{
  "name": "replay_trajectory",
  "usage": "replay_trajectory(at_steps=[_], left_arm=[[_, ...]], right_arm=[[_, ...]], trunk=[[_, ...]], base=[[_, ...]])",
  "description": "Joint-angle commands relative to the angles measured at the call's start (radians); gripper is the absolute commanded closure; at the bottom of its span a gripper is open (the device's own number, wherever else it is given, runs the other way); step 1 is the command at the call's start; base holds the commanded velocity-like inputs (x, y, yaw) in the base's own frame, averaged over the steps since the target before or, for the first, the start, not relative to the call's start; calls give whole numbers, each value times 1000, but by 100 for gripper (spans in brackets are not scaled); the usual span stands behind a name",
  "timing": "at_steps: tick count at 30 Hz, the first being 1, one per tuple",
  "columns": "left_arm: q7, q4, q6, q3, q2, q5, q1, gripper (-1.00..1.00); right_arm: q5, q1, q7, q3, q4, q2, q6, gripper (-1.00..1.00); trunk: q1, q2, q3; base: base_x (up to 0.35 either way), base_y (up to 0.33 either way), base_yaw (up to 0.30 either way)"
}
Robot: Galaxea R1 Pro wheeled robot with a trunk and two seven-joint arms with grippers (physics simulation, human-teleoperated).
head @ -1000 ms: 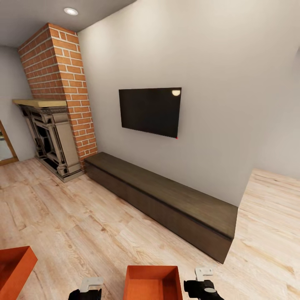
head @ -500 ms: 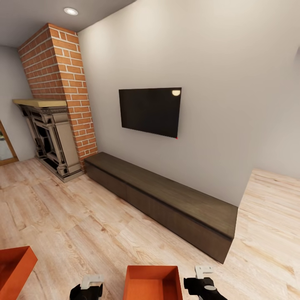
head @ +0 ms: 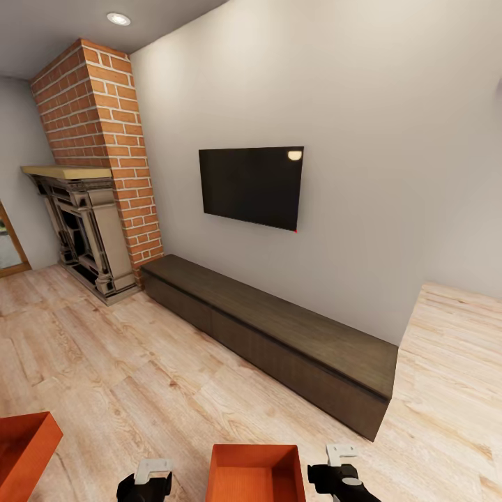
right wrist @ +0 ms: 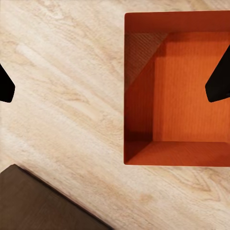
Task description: Move the two storage containers from the living room to the garage. In the garage, place one container on the floor and stack the other container on top of it (either order is fine).
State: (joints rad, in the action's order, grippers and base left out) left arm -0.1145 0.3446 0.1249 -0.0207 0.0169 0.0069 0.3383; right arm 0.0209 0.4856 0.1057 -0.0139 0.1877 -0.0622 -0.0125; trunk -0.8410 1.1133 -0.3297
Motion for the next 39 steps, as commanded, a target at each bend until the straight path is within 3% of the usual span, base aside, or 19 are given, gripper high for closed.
replay_trajectory(at_steps=[1, 39], left_arm=[[-4, -1, 3, -2, 0, 1, 1, -100], [-4, -1, 26, -1, 2, 1, 1, -100]], right_arm=[[2, 1, 4, -1, -1, 0, -1, -100], [2, 1, 3, -1, -1, -1, -4, -100]], trunk=[[0, 1, -1], [0, 1, -1]], base=[[0, 0, 0], [0, 0, 0]])
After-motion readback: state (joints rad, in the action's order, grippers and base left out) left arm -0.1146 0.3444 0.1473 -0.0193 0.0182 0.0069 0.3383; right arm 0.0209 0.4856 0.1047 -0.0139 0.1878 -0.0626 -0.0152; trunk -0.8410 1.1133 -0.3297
